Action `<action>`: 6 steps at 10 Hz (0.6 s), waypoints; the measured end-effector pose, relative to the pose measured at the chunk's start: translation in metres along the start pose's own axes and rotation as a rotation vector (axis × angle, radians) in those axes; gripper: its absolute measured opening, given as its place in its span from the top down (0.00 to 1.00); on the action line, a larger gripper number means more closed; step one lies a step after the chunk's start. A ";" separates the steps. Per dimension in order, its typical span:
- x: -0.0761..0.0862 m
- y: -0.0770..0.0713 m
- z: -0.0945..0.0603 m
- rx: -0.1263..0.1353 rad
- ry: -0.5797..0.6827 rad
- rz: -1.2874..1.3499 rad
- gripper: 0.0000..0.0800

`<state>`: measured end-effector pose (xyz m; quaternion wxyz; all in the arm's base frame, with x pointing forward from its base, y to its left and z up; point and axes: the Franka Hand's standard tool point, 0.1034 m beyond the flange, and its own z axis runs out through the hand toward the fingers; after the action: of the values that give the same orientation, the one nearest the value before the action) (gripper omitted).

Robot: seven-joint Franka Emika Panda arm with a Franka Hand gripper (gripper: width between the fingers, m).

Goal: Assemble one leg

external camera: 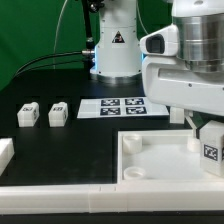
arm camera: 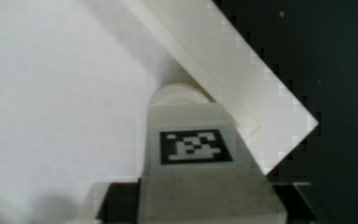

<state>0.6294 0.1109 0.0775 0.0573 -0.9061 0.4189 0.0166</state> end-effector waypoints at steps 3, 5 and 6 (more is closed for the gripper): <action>-0.004 -0.001 0.002 0.004 -0.019 0.397 0.62; -0.013 -0.005 0.005 0.015 -0.028 0.628 0.62; -0.017 -0.007 0.006 0.016 -0.036 0.733 0.63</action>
Offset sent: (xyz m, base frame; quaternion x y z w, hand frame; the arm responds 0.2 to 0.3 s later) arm -0.0060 0.0010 -0.0015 0.0035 0.0147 0.3475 0.9376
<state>0.6237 0.1283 0.0739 0.0620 -0.6949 0.7147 0.0486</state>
